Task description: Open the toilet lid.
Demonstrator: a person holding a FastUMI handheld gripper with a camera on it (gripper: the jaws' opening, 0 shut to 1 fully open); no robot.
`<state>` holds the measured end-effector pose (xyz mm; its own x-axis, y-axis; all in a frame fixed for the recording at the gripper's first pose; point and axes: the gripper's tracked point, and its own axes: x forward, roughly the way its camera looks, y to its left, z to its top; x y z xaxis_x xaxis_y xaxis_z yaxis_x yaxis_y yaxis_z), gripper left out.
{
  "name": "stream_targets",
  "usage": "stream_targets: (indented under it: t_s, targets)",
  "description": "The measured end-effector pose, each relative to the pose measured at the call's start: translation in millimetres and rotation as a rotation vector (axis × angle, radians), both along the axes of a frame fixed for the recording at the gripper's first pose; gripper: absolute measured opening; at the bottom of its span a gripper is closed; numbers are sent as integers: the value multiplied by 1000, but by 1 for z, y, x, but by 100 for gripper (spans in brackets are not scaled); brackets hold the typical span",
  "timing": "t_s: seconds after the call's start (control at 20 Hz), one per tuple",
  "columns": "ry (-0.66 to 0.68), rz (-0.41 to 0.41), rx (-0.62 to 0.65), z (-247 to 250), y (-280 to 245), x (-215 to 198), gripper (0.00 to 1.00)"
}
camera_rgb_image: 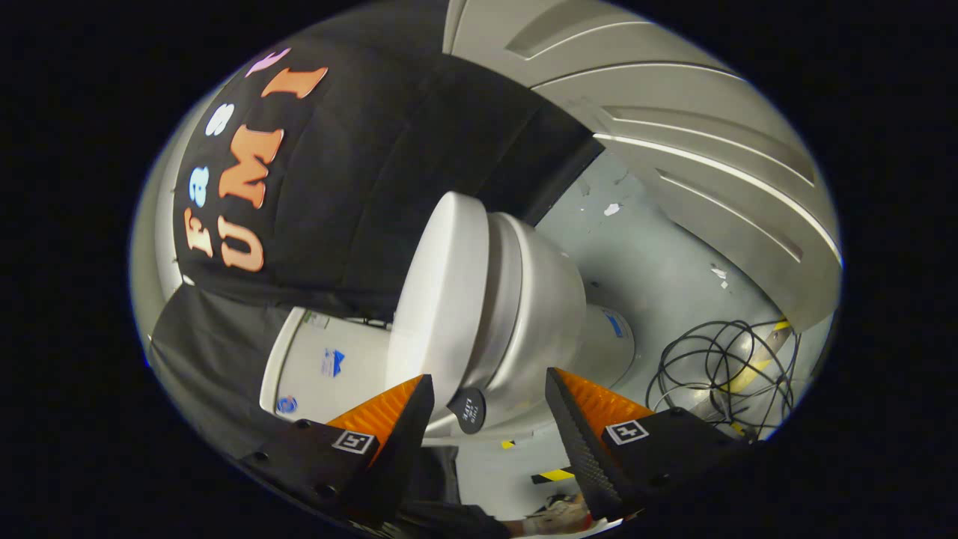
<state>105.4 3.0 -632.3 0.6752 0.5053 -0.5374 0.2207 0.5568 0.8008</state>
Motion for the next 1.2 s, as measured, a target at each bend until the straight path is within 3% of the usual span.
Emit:
stream_targets:
  t_s: [0.3, 0.45, 0.7, 0.8, 1.0, 1.15, 1.2]
  targets:
    - [17, 108, 62, -16, 33, -9, 89]
    - [-3, 100, 108, -10, 36, 1, 84]
    - [-26, 103, 154, -7, 46, 9, 66]
    - [-22, 111, 184, -6, 52, 10, 53]
    - [-13, 115, 175, -12, 52, 9, 54]
    - [13, 65, 215, -20, 36, 10, 27]
    - [25, 36, 236, -23, 43, 20, 25]
